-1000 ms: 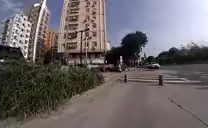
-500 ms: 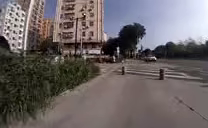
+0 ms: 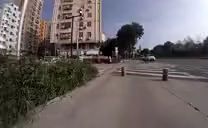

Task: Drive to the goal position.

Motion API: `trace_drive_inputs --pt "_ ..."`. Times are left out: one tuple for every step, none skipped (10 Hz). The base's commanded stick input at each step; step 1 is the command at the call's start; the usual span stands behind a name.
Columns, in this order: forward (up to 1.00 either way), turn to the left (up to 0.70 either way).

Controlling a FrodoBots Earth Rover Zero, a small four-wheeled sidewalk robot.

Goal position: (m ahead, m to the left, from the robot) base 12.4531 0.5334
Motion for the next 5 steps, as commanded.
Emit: trace_drive_inputs --pt "0.7 0.0" --pt "0.7 0.0" --pt "0.7 0.0" --pt "0.7 0.0" --pt "0.7 0.0"
